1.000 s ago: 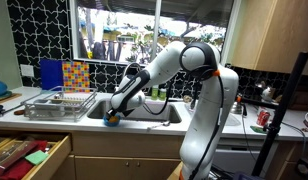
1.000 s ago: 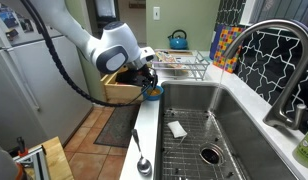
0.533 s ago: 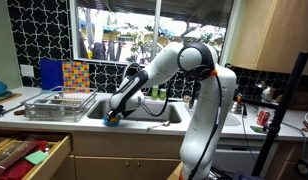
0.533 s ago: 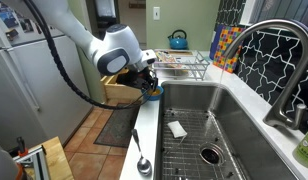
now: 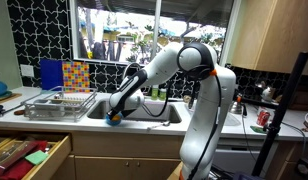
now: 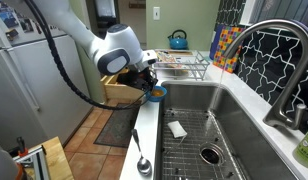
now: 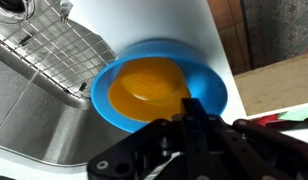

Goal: Put the blue bowl on the counter in front of the sink and spill the liquid in the orange bowl into the sink then set it down on the counter next to the blue bowl.

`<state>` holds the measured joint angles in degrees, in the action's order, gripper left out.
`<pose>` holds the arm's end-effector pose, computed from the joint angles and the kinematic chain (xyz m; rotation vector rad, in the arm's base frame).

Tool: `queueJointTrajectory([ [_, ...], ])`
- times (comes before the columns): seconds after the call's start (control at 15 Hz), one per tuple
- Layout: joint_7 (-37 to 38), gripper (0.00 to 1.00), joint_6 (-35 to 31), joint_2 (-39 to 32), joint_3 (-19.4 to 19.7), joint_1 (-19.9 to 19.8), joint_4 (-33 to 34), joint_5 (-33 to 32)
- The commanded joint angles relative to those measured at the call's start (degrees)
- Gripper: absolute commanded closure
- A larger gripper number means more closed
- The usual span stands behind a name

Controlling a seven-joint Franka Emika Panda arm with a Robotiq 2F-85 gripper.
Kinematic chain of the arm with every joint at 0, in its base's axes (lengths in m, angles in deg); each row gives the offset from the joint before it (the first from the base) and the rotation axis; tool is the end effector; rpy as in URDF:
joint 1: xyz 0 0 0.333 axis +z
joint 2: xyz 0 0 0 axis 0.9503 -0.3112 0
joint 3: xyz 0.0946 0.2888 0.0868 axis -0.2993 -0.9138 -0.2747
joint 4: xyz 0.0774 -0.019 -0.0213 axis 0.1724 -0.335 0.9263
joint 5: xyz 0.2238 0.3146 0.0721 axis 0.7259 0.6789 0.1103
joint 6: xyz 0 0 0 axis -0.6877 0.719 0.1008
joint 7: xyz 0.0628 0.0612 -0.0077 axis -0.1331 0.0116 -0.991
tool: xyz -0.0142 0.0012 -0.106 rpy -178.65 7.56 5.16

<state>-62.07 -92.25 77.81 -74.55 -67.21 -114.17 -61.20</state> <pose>0.4993 0.0254 0.3632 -2.9900 -0.4016 -0.8346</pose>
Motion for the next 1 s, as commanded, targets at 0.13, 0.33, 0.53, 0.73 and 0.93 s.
queueJointTrajectory([
  [0.13, -2.8, 0.99, -0.1, -0.1, 0.2, 1.2, 0.3, 4.8],
  [0.33, -1.9, 1.0, 1.0, 1.9, 0.0, 0.6, 0.1, 2.5],
  [0.53, -0.7, 1.0, 2.9, 4.1, -0.4, -0.2, 0.1, -1.5],
  [0.73, -0.2, 1.0, 6.2, 6.3, -0.8, -0.8, 0.1, -5.1],
  [0.93, 1.2, 1.0, 12.8, 10.0, -0.2, -0.6, -0.5, -10.9],
])
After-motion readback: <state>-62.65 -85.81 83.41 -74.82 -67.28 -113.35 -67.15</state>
